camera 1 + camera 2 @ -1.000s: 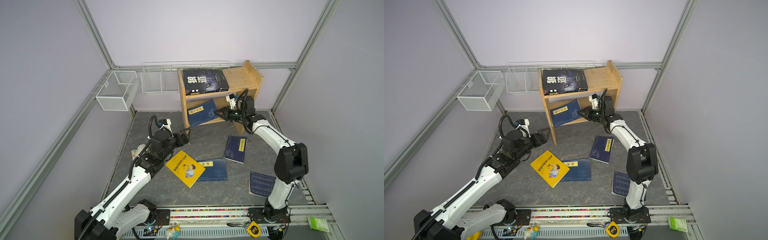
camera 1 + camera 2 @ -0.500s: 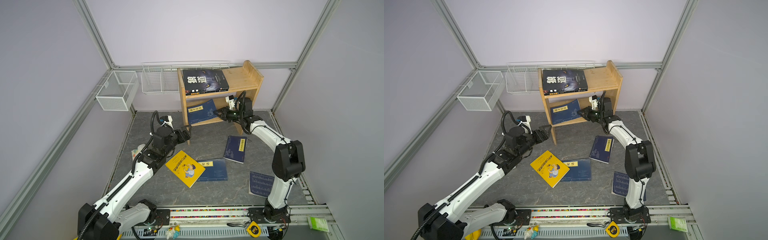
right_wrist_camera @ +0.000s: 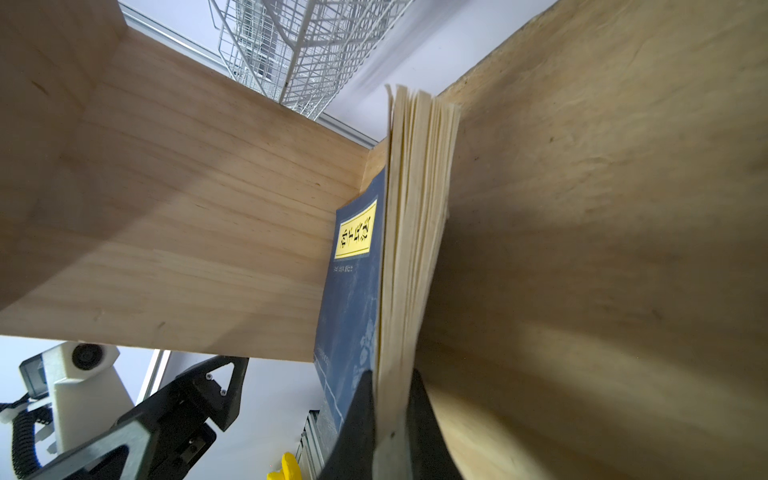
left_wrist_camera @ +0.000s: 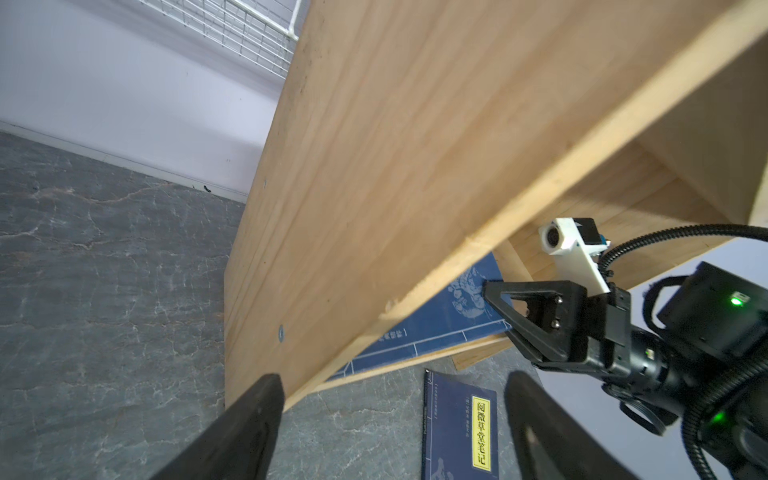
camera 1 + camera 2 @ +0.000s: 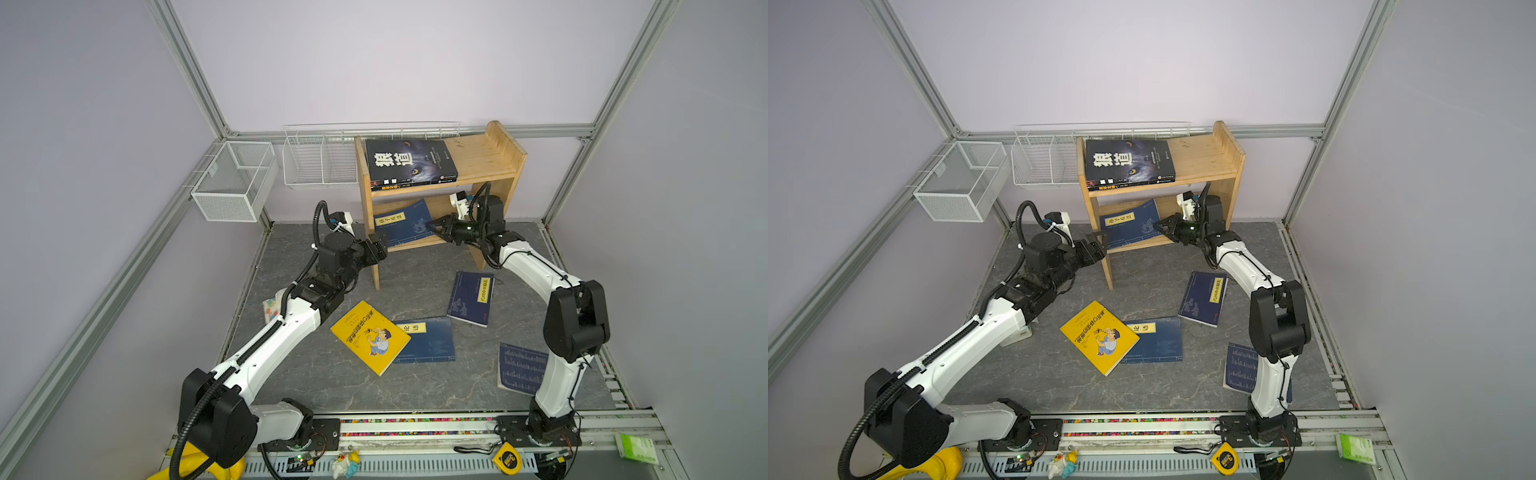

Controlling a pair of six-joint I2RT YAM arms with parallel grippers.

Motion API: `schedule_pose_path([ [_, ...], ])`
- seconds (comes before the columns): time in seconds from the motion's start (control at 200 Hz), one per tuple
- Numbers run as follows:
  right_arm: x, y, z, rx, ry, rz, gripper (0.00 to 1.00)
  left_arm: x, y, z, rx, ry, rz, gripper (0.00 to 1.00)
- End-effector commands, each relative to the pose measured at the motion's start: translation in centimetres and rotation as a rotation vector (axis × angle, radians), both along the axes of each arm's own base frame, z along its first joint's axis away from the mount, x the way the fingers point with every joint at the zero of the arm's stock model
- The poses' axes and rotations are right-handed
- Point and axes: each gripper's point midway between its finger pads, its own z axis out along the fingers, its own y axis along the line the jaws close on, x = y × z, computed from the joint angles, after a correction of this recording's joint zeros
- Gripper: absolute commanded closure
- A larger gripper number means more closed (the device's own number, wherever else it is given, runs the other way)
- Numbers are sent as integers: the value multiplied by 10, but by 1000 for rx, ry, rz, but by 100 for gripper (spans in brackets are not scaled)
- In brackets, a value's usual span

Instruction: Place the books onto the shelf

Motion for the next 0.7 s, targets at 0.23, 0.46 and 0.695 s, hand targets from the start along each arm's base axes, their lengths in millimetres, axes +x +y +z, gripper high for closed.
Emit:
schedule_pose_path([
  [0.23,-20,18,-19,-31,25,32,88,35,27,5,-57,-39,61,36],
  [0.46,-22,21,-19,-23,26,8,88,51,36,0,-68,-20,53,41],
  [0.695,-16,24,-25,-16,47,-34,88,66,40,-3,-70,-9,40,42],
])
